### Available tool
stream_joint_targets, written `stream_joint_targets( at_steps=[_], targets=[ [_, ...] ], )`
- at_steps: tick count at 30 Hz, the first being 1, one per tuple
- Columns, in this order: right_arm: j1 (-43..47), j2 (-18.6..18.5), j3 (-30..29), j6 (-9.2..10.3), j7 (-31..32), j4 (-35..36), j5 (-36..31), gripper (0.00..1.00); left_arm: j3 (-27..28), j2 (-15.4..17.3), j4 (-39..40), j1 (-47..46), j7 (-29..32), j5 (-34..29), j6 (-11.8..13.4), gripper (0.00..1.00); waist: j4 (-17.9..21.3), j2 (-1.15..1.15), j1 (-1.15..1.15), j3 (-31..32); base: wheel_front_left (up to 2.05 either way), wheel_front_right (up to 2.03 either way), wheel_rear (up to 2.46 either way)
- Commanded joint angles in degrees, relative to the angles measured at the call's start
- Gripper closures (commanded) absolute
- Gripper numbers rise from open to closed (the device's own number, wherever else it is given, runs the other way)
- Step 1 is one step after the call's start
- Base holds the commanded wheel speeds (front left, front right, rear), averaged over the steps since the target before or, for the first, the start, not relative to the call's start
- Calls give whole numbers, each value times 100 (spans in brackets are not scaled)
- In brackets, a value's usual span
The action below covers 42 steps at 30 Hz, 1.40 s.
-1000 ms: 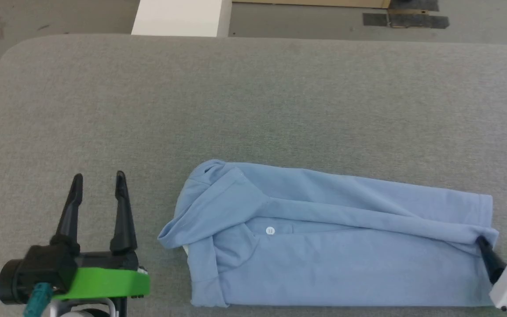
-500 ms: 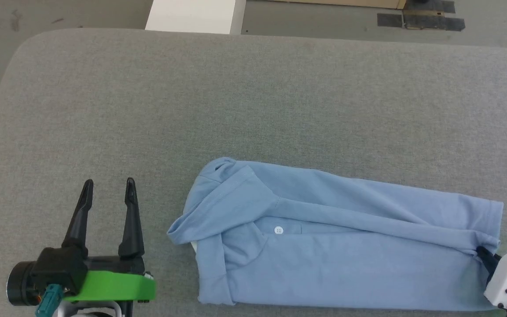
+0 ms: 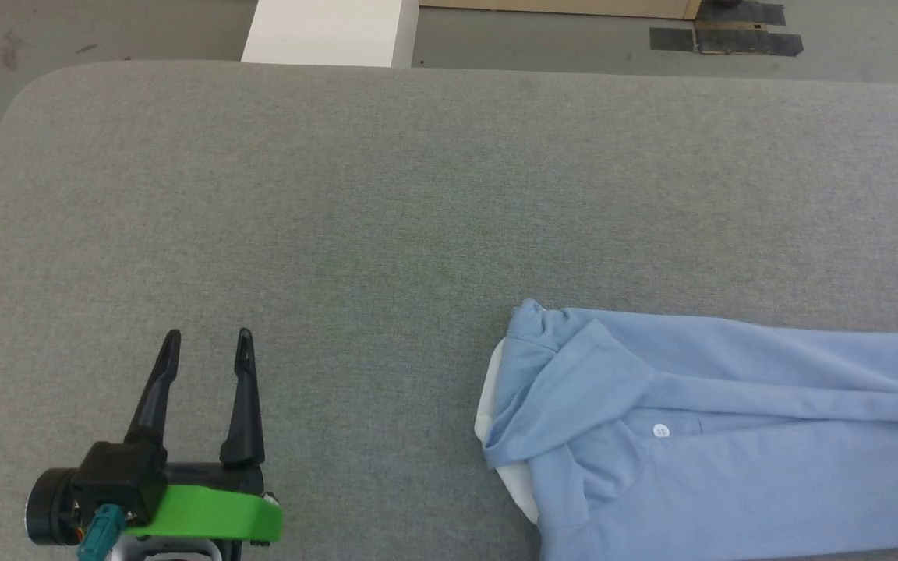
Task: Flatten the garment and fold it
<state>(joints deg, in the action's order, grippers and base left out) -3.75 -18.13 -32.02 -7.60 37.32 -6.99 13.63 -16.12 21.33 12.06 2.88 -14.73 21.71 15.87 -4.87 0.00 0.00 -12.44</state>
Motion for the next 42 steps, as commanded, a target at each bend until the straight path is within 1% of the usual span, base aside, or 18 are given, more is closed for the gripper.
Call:
stream_joint_targets(
  at_steps=[1,6,11,15,20,23,27,31,34,39,40,41,42],
  targets=[
    [-116,-11,133,11,42,78,65,100,-29,-30,-32,67,-27,-40,-36,0,21,0,0,12,0,0,0],
    [-3,102,819,11,548,703,541,100,-93,-77,-130,55,-27,-1,-78,0,56,0,0,98,0,0,0],
    [206,384,1550,11,1297,1691,1032,100,-121,-137,-190,56,-27,41,-118,0,64,0,0,194,0,0,0],
    [284,651,2105,11,1744,2391,1201,100,-154,-173,-241,55,-27,65,-156,0,39,0,0,245,0,0,0],
    [212,854,2940,11,2046,2796,1355,100,-185,-206,-275,53,-27,93,-196,0,-33,0,0,257,0,0,0],
    [72,919,3431,11,2062,2806,1385,100,-198,-199,-291,43,-27,107,-215,0,-80,0,0,240,0,0,0],
    [-203,1016,3988,11,1953,2597,1352,100,-224,-211,-303,-2,-19,114,-219,0,-162,0,0,184,0,0,0],
    [-503,1126,4440,11,1727,2143,1204,100,-261,-259,-327,-61,-18,129,-225,0,-238,0,0,115,0,0,0],
    [-723,1199,4709,11,1527,1668,993,100,-292,-297,-370,-120,-19,136,-242,0,-300,0,0,67,0,0,0],
    [-932,1340,4969,11,1163,959,803,99,-301,-348,-442,-202,-20,157,-265,0,-370,0,0,52,0,0,0],
    [-971,1366,4996,11,1075,835,752,43,-298,-357,-458,-212,-21,160,-266,0,-376,0,0,55,0,0,0],
    [-998,1383,5020,11,1015,749,717,0,-298,-366,-469,-218,-21,161,-266,0,-378,0,0,59,0,0,0],
    [-1022,1403,5049,11,964,658,695,0,-300,-373,-483,-221,-21,162,-269,0,-376,0,0,70,0,0,0]
  ],
)
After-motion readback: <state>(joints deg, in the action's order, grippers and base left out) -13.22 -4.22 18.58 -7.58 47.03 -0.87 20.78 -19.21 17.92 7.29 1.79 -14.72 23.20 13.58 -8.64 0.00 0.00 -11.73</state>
